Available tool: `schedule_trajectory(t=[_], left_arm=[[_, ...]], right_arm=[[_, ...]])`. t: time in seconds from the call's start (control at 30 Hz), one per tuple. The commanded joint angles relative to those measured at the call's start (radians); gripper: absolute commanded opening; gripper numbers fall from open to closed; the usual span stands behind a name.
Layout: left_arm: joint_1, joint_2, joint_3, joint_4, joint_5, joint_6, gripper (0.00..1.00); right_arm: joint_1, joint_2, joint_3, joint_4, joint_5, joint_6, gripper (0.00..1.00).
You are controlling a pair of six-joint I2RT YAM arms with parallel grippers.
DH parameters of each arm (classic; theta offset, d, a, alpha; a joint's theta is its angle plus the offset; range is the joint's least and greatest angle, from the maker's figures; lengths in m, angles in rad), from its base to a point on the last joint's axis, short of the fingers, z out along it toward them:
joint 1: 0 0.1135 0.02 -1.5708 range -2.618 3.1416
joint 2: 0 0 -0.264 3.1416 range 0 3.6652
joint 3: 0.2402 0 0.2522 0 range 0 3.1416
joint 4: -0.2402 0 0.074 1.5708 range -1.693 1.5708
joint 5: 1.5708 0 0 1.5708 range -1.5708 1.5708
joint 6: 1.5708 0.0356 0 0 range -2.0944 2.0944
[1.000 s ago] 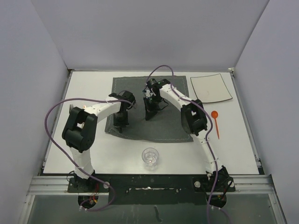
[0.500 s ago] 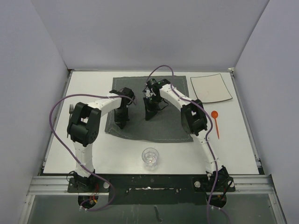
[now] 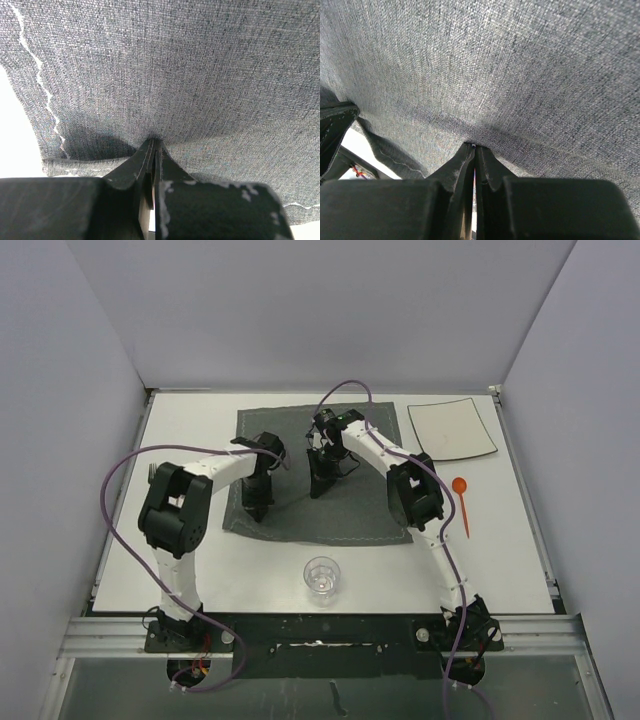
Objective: Set the dinner table for one person
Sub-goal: Flatten out the napkin at the center of the board.
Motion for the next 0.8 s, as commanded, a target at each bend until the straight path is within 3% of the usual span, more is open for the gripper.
schedule_trajectory(t=[0.0,0.77], left_arm=[[0.007,-0.052,-0.057,-0.013,-0.009,-0.006,0.00],[-0.030,-0.357,-0.167,-0.124,-0.067,-0.092,0.00]], right_arm=[[0.011,0.053,-0.001,0.016,0.042,0.005,0.00],[-0.007,0.068,0.008,0.000,0.023,0.032,0.00]])
